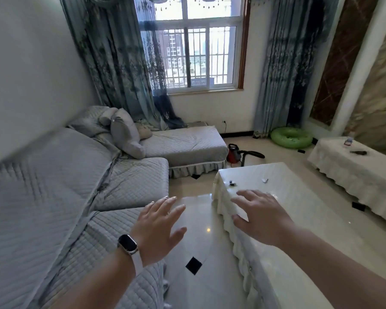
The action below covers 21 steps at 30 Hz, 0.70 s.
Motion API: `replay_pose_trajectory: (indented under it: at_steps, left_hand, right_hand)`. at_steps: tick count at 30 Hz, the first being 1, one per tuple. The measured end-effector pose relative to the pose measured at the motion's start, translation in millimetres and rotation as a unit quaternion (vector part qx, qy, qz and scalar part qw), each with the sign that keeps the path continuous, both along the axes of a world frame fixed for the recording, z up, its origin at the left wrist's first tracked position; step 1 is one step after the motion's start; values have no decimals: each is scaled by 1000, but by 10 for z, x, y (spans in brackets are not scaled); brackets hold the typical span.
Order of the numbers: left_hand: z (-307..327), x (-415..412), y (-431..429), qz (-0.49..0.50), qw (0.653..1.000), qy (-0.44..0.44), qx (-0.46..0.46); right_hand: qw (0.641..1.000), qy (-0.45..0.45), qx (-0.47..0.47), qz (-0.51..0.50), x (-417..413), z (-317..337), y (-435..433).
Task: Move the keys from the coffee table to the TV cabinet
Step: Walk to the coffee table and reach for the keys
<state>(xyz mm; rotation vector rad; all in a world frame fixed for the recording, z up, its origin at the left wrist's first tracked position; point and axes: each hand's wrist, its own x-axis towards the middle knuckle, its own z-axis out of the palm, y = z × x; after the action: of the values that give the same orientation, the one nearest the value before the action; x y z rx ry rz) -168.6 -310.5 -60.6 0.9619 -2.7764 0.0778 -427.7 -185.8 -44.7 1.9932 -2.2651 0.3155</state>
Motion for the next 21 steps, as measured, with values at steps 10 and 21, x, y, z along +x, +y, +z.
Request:
replay_pose_trajectory:
  at_steps: [10, 21]
  left_hand:
    - [-40, -988, -921, 3, 1000, 16, 13]
    - [-368, -1841, -2322, -52, 999, 14, 9]
  right_hand:
    - [999, 15, 9, 33, -893, -42, -1071]
    - [997, 64, 51, -4, -1585, -273, -2246]
